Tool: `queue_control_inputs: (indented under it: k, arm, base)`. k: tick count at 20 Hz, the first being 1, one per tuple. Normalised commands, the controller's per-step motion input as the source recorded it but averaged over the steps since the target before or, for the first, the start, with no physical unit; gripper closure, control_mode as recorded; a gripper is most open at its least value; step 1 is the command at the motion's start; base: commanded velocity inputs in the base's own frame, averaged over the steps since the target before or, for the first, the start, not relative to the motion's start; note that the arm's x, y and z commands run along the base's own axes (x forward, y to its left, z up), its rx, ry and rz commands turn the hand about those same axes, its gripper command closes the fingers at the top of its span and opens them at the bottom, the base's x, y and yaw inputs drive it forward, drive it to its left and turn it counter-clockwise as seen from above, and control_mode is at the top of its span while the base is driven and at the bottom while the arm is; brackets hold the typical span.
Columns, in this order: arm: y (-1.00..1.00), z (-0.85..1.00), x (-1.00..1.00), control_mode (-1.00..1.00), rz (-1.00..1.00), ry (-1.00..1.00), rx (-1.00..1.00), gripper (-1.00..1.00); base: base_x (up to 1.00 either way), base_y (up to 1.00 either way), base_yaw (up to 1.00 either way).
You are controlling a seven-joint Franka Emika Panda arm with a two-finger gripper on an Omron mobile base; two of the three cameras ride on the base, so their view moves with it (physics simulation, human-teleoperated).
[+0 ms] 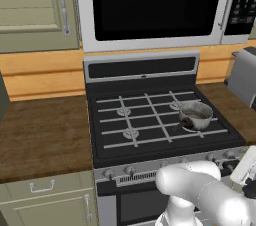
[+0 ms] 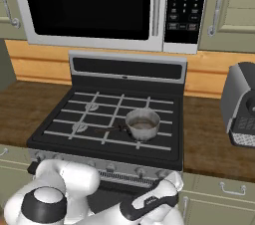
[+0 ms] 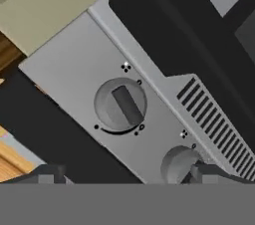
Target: Turn off the front right burner of the stove.
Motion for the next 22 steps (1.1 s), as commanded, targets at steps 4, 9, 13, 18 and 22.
queue_control_inputs:
  k: [4,9,13,18,22]
  arm:
    - [-0.12,-0.5,0.31,-1.0,-0.01,-0.16,0.0,-1.0]
    - [-0.11,-0.27,0.17,-1.0,-0.05,-0.13,-0.03,-1.0]
    - [-0.05,-0.12,0.12,-1.0,-0.08,-0.05,-0.1,-1.0]
    - [0.0,0.0,0.04,-1.0,-0.16,0.0,-0.12,-1.0]
    - [0.0,0.0,0.04,-1.0,-0.21,0.01,-0.14,-1.0]
  base:
    - [0.0,0.0,0.0]
    - [0.0,0.0,0.0]
    - [0.0,0.0,0.0]
    - [0.0,0.0,0.0]
    - [0.0,0.0,0.0]
